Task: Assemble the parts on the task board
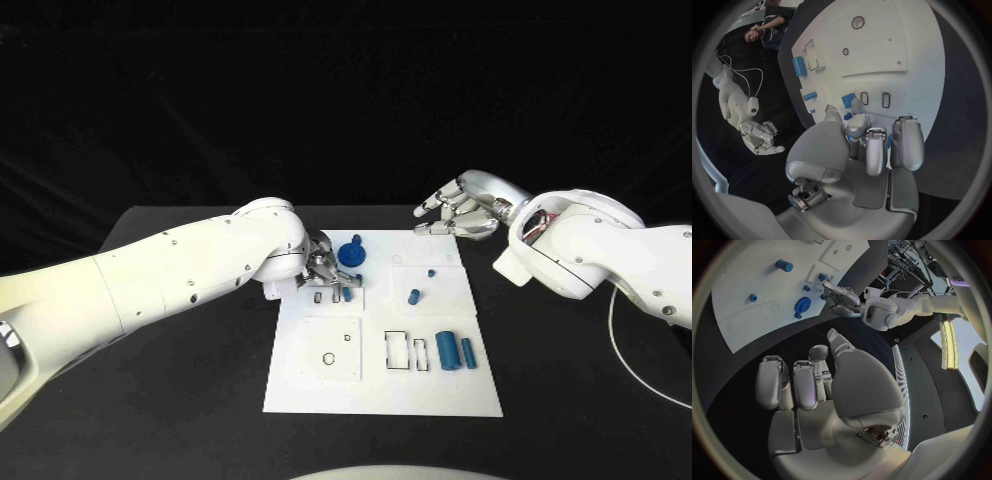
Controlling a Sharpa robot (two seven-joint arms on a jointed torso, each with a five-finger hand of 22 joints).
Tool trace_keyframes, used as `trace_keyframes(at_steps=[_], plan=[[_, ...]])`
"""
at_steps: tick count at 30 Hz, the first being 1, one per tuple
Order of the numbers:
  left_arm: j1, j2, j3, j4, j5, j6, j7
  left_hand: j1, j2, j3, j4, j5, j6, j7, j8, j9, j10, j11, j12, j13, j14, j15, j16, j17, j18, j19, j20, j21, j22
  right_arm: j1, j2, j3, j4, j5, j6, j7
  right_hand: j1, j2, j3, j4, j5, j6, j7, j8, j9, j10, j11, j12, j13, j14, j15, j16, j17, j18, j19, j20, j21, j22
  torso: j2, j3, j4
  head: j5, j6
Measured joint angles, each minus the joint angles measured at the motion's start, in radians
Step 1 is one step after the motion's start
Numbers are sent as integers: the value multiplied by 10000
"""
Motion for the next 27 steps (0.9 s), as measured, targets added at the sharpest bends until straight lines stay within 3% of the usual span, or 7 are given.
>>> trace_keyframes(at_steps=[7,13,27], plan=[[-14,27,0,-108,-68,158,-49,163,23,35,-34,0,-72,2,40,80,0,0,0,-1,0,1,0,-1,1,0,0,0,-1,0,-14,-1,10,-20,9,-19,0,0,0,0,0,0,0,0,0,0,0,0,0,0,0,0,-12,57,0,0,0,0,0,7,6,4,-32],[-17,100,1,-179,-102,248,-75,343,194,163,-101,0,-134,9,104,185,0,0,0,29,0,1,0,-1,1,0,0,-1,-1,0,-14,-2,17,-29,12,-29,0,0,-28,28,37,0,0,0,-1,1,0,0,-32,0,0,0,-28,57,0,0,0,-23,-1,7,18,-12,-49],[-46,227,1,-287,-132,338,-100,350,201,176,-88,0,-142,1,103,204,-1,0,41,59,0,1,0,-2,1,-1,1,50,-3,0,25,-2,-4,-37,21,-42,0,0,-28,27,37,0,0,0,-1,1,0,0,-31,0,0,0,-28,56,1,0,0,-23,-5,9,35,-2,-85]])
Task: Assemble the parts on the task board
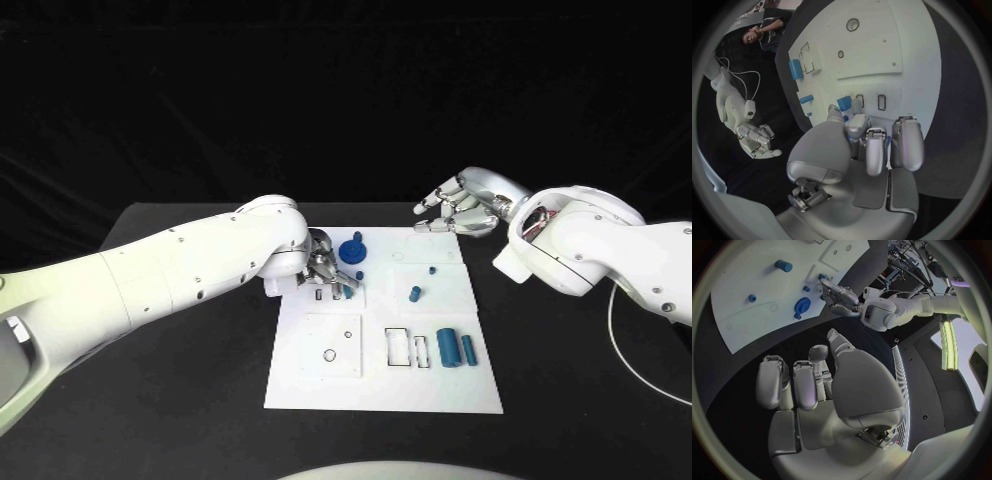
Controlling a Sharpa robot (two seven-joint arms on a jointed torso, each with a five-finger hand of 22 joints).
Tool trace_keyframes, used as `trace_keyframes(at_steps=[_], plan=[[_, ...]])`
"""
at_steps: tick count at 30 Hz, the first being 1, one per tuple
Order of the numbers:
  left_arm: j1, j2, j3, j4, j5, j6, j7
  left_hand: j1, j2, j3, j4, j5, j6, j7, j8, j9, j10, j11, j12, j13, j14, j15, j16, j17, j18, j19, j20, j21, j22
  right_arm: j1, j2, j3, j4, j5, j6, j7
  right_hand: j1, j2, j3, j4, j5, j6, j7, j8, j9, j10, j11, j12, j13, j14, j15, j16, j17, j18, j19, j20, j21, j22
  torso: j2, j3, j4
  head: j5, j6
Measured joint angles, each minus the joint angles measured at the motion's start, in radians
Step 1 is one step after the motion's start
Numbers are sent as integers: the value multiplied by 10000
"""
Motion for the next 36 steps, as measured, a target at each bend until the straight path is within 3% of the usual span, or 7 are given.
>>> trace_keyframes(at_steps=[4,36], plan=[[-2,33,0,-2,-2,2,-2,0,0,0,0,0,0,0,39,17,0,0,0,23,0,0,0,0,-102,0,0,0,0,-1,28,0,-19,-1,6,-3,0,0,0,0,0,0,0,0,0,0,0,-29,0,0,0,-25,0,1,0,0,0,0,0,-1,0,-10,-8],[-46,253,-3,-241,-14,38,-13,120,-38,179,-68,0,-35,35,117,154,36,36,69,57,0,0,0,5,-90,0,1,78,-2,-21,148,-14,-99,-7,103,-14,0,0,-28,28,40,0,0,0,0,-35,36,-39,-20,0,0,-55,-28,0,0,0,-41,-40,-6,1,17,-60,-78]])
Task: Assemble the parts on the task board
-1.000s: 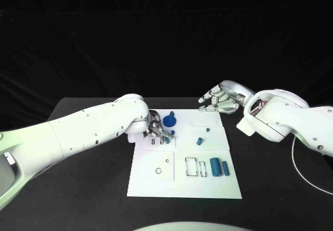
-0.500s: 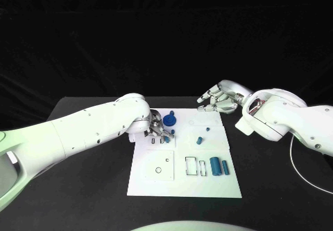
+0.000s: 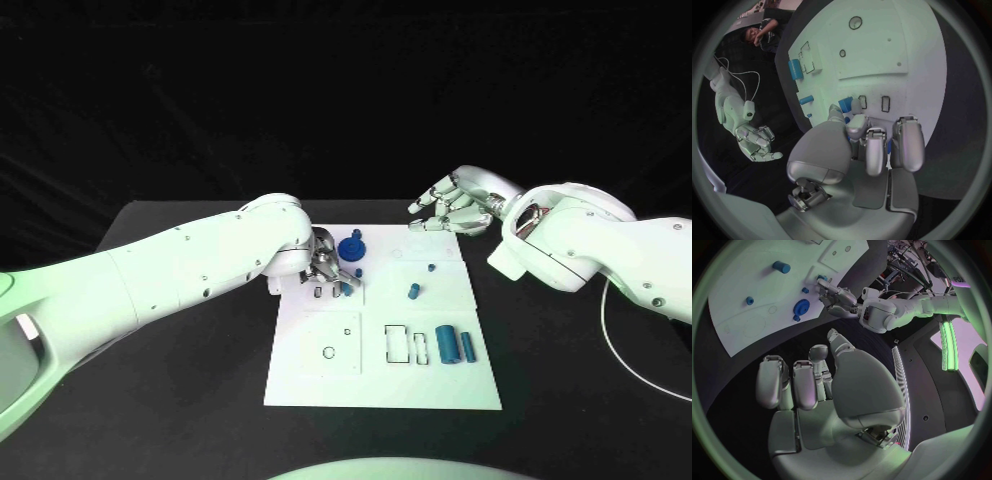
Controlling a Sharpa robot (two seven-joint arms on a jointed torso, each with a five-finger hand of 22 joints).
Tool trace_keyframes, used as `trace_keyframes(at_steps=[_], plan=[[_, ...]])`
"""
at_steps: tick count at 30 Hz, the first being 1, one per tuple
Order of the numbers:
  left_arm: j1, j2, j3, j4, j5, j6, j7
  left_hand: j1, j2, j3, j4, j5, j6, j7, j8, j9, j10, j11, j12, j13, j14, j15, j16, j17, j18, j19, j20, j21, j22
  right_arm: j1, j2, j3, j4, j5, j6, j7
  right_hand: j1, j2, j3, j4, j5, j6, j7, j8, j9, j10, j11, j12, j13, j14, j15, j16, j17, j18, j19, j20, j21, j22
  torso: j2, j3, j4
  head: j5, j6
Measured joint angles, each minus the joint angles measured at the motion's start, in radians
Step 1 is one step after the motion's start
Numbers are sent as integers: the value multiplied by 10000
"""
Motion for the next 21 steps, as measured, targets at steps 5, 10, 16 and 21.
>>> trace_keyframes(at_steps=[5,10,16,21], plan=[[-2,11,0,-25,-1,8,-2,156,26,143,-61,0,-37,-37,50,70,0,0,0,-1,0,0,0,-1,1,0,0,1,0,-1,6,-1,-2,0,17,0,0,0,0,0,0,0,0,0,0,0,0,0,0,0,0,0,0,0,0,0,0,0,-1,0,7,-1,-4],[-3,32,0,-54,0,8,-3,746,209,623,-384,0,-198,-56,51,182,0,0,0,-1,0,0,0,-1,2,0,0,1,-1,-1,23,-2,-14,0,34,0,0,0,0,0,0,0,0,0,0,0,0,0,1,0,0,0,0,0,0,0,0,0,-2,0,9,-2,-9],[29,26,33,-21,40,13,18,1630,276,1470,-1054,-51,-421,-95,-34,195,-56,-54,-119,-82,3,-75,0,-2,4,0,0,0,-1,-5,44,-4,-27,0,52,0,0,0,0,-1,0,0,0,0,0,0,0,0,1,0,0,0,1,0,0,0,0,0,-2,1,8,-3,-29],[30,-5,42,15,83,20,40,2138,225,1730,-1033,274,-606,-48,-330,122,-141,-75,-274,-190,3,-75,0,-2,6,0,0,0,-2,-6,55,-6,-33,0,71,0,0,0,0,-1,0,0,0,0,0,0,0,0,1,0,0,0,1,0,0,0,0,1,-3,4,11,-10,-44]])
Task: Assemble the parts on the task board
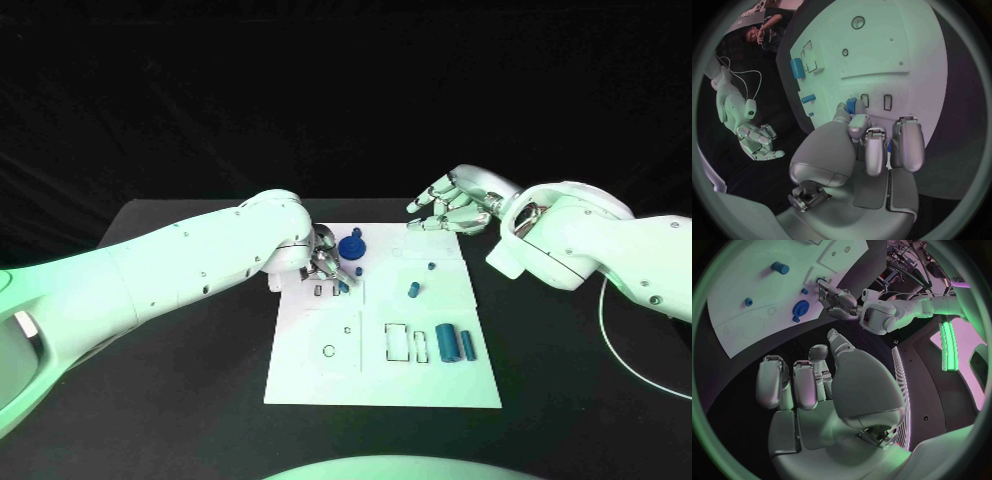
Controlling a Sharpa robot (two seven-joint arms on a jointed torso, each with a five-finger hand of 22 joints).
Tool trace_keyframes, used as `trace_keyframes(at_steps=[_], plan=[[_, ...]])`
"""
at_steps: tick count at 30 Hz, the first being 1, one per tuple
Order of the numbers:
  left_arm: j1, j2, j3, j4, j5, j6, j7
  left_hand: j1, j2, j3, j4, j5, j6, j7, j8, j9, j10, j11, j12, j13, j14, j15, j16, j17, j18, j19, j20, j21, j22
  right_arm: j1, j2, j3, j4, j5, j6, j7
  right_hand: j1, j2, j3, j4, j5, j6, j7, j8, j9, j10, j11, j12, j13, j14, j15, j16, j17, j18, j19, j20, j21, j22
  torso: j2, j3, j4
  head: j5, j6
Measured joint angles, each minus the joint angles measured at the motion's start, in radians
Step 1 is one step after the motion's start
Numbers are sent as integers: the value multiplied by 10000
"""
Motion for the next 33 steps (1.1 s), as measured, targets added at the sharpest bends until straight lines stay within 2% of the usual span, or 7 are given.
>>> trace_keyframes(at_steps=[3,6,8,10,15,18,33], plan=[[-6,-17,0,11,22,1,9,385,-139,198,198,300,-114,82,-200,-57,-63,63,-164,-96,-1,2,0,-1,1,0,0,0,0,0,7,-1,-1,0,13,0,0,0,0,0,0,0,0,0,0,0,0,0,0,0,0,0,0,0,0,0,0,0,-1,0,4,9,-6],[-17,-46,-4,40,35,3,14,486,-406,696,696,462,-159,110,-319,-63,-127,127,-284,-207,-1,80,0,0,-1,22,22,0,0,-1,13,-2,-1,3,26,0,0,0,0,0,0,0,0,0,0,0,0,0,0,0,0,0,0,0,0,0,0,0,-2,1,4,29,-14],[-31,-74,-13,72,42,6,16,133,-985,1736,950,478,-70,199,-372,13,-128,128,-348,-259,12,132,0,-1,1,16,93,0,-1,-1,16,-2,-2,8,35,0,0,0,1,0,0,0,0,0,0,0,0,0,0,0,0,0,0,-1,0,0,0,0,-1,4,3,36,-14],[-42,-107,-18,111,48,6,17,-582,-1700,3557,618,492,-19,249,-372,220,-87,168,-347,-220,12,131,0,-1,1,18,91,0,-1,-2,22,-4,-6,11,42,0,0,0,0,0,0,0,0,0,0,0,0,0,0,0,0,0,-6,-1,0,0,0,-4,-1,4,0,41,-14],[-73,-297,-34,271,62,-40,17,-1444,-2551,5474,326,491,-2,267,-130,587,2,180,-347,-219,13,131,0,-1,1,18,91,0,-1,-3,34,-7,-21,19,61,0,0,0,1,-1,0,0,0,0,0,0,0,0,0,0,0,0,-18,0,0,0,0,-12,-1,6,0,53,-15],[-80,-474,-35,439,69,-131,11,-1909,-2670,6076,180,491,-28,241,0,801,66,173,-291,-179,13,131,0,-1,2,18,91,0,-1,-3,39,-10,-38,24,69,0,0,0,-13,13,0,0,0,0,0,0,0,0,-7,0,0,-14,-22,0,-4,-5,-14,-35,-3,12,0,34,-24],[-218,-908,-41,1173,-271,-1108,8,-2055,-2741,6324,97,487,-75,226,148,995,75,178,-281,-209,13,130,0,-2,1,18,91,0,7,-23,65,-28,-152,94,113,16,-81,82,-139,224,295,0,0,40,0,1,0,0,-63,0,0,-98,-97,-1,-73,-2,-116,-156,-3,11,36,67,-39]])
